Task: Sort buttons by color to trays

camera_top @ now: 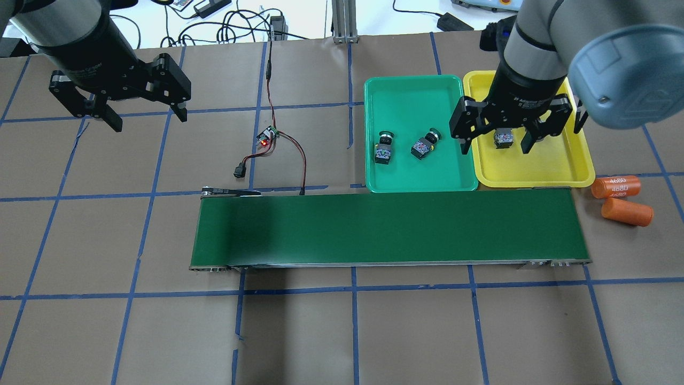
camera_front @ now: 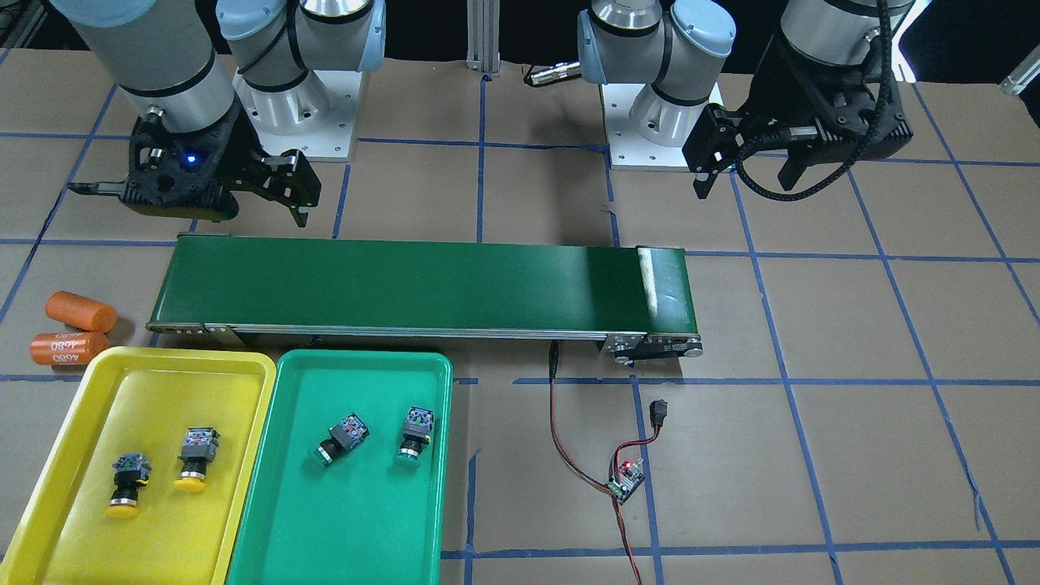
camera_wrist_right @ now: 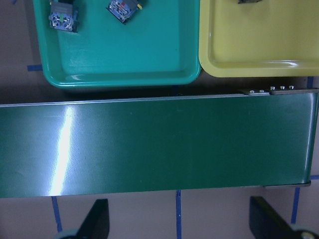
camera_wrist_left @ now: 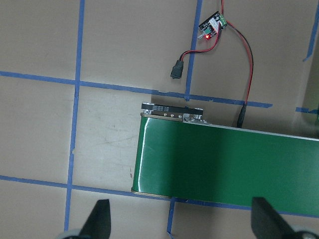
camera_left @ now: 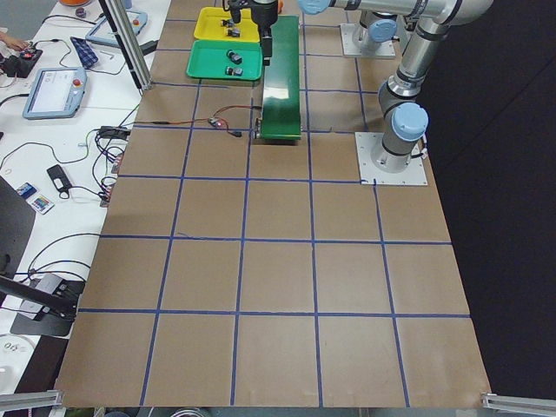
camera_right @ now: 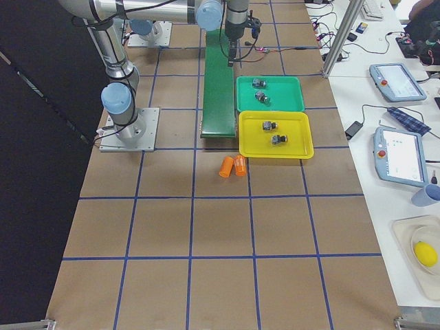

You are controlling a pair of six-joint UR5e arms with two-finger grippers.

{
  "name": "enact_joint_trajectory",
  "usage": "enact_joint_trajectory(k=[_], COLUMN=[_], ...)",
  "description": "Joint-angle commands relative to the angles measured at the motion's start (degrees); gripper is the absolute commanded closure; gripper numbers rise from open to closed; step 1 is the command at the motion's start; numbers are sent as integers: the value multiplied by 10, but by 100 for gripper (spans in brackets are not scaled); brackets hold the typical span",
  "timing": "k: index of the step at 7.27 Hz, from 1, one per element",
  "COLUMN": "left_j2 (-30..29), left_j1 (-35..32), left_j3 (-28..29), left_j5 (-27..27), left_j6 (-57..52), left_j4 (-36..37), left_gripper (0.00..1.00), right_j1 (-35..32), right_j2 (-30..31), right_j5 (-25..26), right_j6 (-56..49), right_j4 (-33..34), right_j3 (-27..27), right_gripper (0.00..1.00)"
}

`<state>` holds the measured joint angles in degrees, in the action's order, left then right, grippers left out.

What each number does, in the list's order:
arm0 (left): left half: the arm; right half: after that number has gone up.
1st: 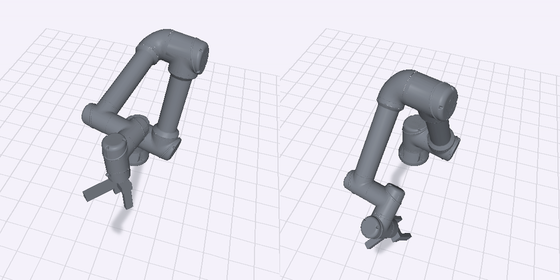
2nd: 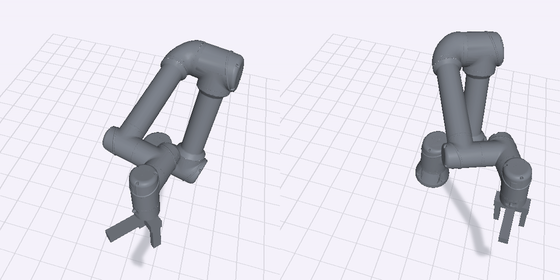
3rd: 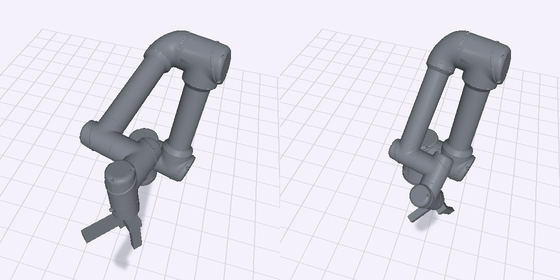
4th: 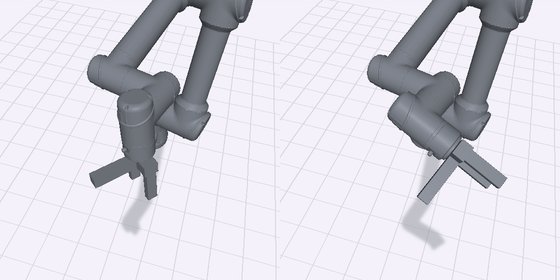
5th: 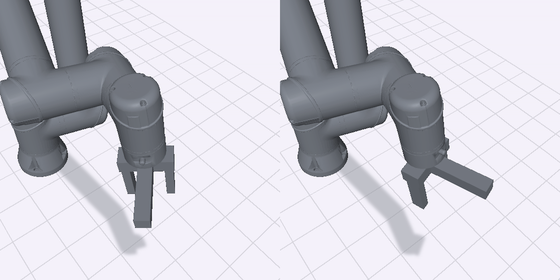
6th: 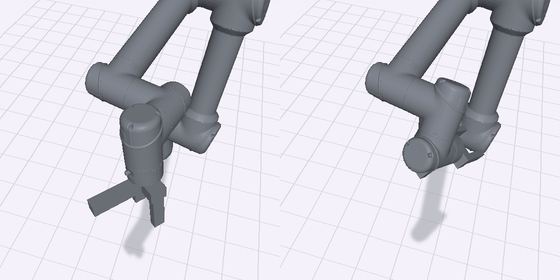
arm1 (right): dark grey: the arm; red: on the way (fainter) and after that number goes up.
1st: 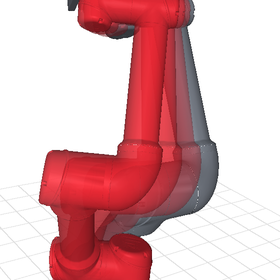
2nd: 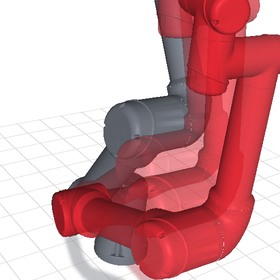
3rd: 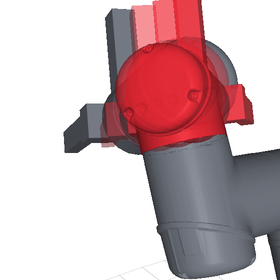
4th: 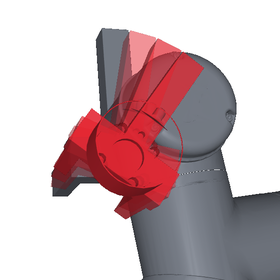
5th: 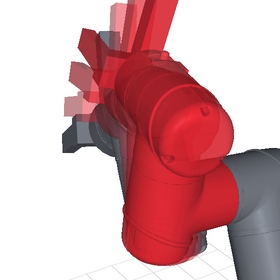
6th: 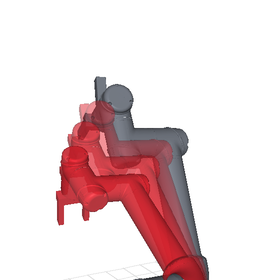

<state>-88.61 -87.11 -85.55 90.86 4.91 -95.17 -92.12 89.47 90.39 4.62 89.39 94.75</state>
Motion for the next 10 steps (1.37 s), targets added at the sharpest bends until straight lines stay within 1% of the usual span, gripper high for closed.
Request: enact_joint_trajectory(k=[1,5,7,10], left_j2=[2,2,5,4], left_j1=[0,0,0,1], left_j3=[-1,-1,-1,-1], left_j5=[1,1,3,3], left_j6=[-2,-2,-2,-3], left_j4=[0,0,0,0], left_gripper=[0,0,0,0], right_j1=[-4,12,23,19], right_j2=[1,45,47,51], right_j5=[1,2,4,5], right_j6=[8,7,2,8], right_j4=[-2,-4,-15,-16], right_j3=[10,11,12,12], right_gripper=[0,0,0,0])
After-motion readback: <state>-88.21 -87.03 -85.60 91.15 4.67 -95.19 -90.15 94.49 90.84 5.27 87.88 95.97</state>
